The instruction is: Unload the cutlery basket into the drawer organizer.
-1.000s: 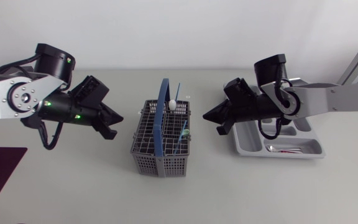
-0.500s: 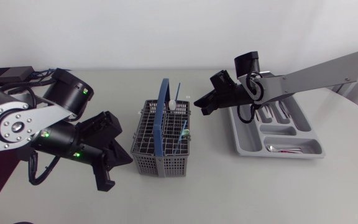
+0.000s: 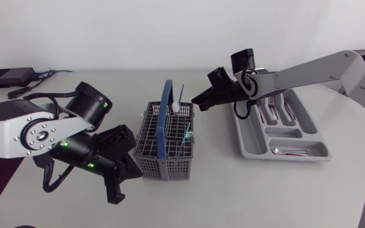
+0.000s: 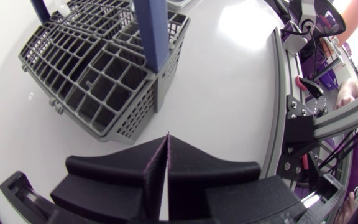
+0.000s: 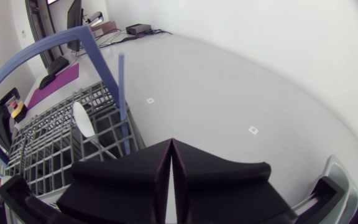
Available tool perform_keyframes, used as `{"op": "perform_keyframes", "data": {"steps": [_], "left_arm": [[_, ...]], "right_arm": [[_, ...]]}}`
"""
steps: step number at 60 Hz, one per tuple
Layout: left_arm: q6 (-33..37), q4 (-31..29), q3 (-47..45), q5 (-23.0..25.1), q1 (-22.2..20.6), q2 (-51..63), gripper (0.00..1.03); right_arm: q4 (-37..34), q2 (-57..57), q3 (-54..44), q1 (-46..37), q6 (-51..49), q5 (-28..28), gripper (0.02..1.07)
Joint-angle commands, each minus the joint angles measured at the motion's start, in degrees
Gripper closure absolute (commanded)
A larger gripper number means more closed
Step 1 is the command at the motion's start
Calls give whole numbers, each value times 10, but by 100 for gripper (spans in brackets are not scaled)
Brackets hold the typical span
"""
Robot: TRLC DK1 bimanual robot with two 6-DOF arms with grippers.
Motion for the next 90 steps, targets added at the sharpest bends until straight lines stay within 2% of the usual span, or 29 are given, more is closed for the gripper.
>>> {"op": "perform_keyframes", "data": {"steps": [1,10,20,37,46,57,70,90], "left_arm": [[14,19,-14,6,14,13,90],[14,49,-9,6,31,35,90],[24,74,-1,6,62,49,90],[59,74,16,6,134,58,90],[69,74,28,6,155,64,90],[67,76,56,7,155,80,90],[50,84,100,7,124,117,90],[17,116,177,7,105,187,90]], "right_arm": [[-7,9,3,11,10,-9,100],[-31,-3,-4,14,-6,-32,100],[-42,-48,-56,19,-28,-49,100],[-48,-136,-164,48,-54,-44,100],[-48,-175,-211,55,-60,-39,100],[-59,-223,-258,53,-72,-34,100],[-72,-274,-303,41,-82,-28,100],[-73,-295,-335,19,-92,-14,100]]}}
